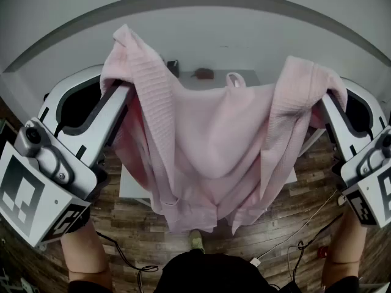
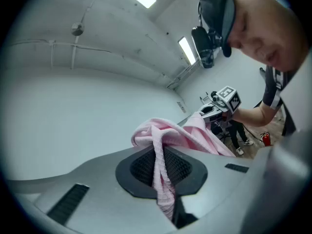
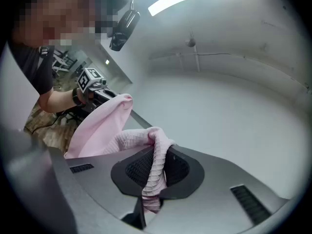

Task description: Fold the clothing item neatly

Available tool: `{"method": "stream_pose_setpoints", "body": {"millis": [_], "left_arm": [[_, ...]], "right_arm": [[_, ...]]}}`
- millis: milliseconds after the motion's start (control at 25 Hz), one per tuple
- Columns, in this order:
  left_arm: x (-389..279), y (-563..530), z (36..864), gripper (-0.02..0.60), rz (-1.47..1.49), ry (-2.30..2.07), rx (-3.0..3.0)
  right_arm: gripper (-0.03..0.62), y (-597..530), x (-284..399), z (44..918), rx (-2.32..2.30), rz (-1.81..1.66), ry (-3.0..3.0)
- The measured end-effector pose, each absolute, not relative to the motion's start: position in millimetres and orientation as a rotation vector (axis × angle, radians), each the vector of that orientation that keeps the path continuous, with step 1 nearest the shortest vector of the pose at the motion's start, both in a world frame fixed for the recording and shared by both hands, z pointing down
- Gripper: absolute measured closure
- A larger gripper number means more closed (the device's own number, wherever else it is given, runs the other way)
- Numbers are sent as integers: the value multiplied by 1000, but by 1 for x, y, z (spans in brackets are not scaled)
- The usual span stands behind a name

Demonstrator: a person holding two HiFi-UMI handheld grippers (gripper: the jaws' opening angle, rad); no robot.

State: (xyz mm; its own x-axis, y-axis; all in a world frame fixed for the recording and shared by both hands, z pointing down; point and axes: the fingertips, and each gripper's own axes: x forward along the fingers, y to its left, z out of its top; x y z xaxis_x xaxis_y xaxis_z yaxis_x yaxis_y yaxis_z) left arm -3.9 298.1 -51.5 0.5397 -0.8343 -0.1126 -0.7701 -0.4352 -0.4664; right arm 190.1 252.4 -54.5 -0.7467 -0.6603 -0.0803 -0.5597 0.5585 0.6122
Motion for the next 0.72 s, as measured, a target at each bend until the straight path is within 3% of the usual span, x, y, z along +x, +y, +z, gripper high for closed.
{"method": "stream_pose_setpoints", "body": {"millis": [320, 600, 720], "left_arm": [[-60, 155, -10, 561, -273, 1306, -2435], [-58, 143, 12, 561, -346, 1362, -2449], [-72, 85, 43, 561, -407, 1398, -2467]], "right_arm": [[559, 121, 136, -16, 1045, -778, -2585], [559, 111, 137, 0, 1015, -749, -2601], [559, 47, 123, 29, 986, -702, -2604]]}}
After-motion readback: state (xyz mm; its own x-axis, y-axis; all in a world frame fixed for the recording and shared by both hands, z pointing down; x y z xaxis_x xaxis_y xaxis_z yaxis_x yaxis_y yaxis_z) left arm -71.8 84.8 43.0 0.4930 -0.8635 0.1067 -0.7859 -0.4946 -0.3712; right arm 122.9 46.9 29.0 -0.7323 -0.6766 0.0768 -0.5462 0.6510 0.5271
